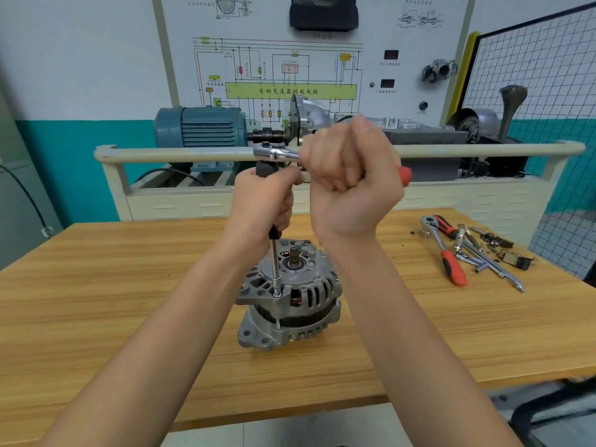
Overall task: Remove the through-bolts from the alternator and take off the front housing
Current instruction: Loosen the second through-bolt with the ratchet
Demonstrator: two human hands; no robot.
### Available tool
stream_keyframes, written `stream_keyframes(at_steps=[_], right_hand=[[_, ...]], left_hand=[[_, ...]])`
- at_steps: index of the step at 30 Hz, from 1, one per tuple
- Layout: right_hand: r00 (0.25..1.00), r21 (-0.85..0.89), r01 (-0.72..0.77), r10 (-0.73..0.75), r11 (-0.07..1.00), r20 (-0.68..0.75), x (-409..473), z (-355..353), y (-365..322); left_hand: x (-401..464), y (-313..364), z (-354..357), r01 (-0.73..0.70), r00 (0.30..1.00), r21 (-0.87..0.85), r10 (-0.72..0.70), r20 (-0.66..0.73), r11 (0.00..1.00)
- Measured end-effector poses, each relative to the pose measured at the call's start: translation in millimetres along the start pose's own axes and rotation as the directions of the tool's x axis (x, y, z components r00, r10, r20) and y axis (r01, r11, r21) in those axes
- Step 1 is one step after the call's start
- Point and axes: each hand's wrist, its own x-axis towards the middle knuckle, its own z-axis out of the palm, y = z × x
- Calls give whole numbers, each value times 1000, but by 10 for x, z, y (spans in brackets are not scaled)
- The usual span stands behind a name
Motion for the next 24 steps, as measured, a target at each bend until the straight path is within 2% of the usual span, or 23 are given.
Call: stream_keyframes(at_steps=[2, 4, 6, 8, 11, 14, 16, 18, 21, 22, 24], right_hand=[[987, 206, -144, 156, 968, -42, 93, -124, -38], [943, 409, -255, 320, 876, -97, 174, -236, -40], [890, 555, -295, 435, 778, -137, 235, -321, 0], [860, 601, -292, 479, 744, -175, 274, -354, 43], [867, 566, -276, 455, 777, -202, 259, -324, 53], [918, 465, -236, 353, 853, -181, 180, -250, -4], [963, 321, -185, 237, 929, -132, 107, -173, -31], [995, 97, -63, 70, 993, -71, 18, -59, -24], [987, -248, 160, -163, 955, 10, -118, 85, 28], [981, -292, 192, -189, 937, 36, -135, 114, 40], [987, -234, 160, -157, 959, 32, -107, 106, 47]], left_hand=[[0, 16, -70, 3, 990, -7, -2, 138, 1000], [10, 40, -136, 44, 942, -64, -20, 336, 997], [31, 70, -182, 115, 855, -84, -55, 516, 990], [55, 77, -192, 147, 823, -73, -81, 562, 986], [61, 66, -181, 178, 849, -66, -120, 514, 982], [31, 44, -134, 143, 923, -50, -115, 367, 988], [10, 29, -62, 101, 971, -29, -92, 219, 995], [-4, 16, 25, 60, 996, -3, -59, 66, 998], [-23, 8, 97, 0, 996, 43, 4, -94, 999], [-28, 9, 97, -12, 993, 52, 18, -113, 999], [-21, -1, 63, -8, 996, 43, 12, -91, 999]])
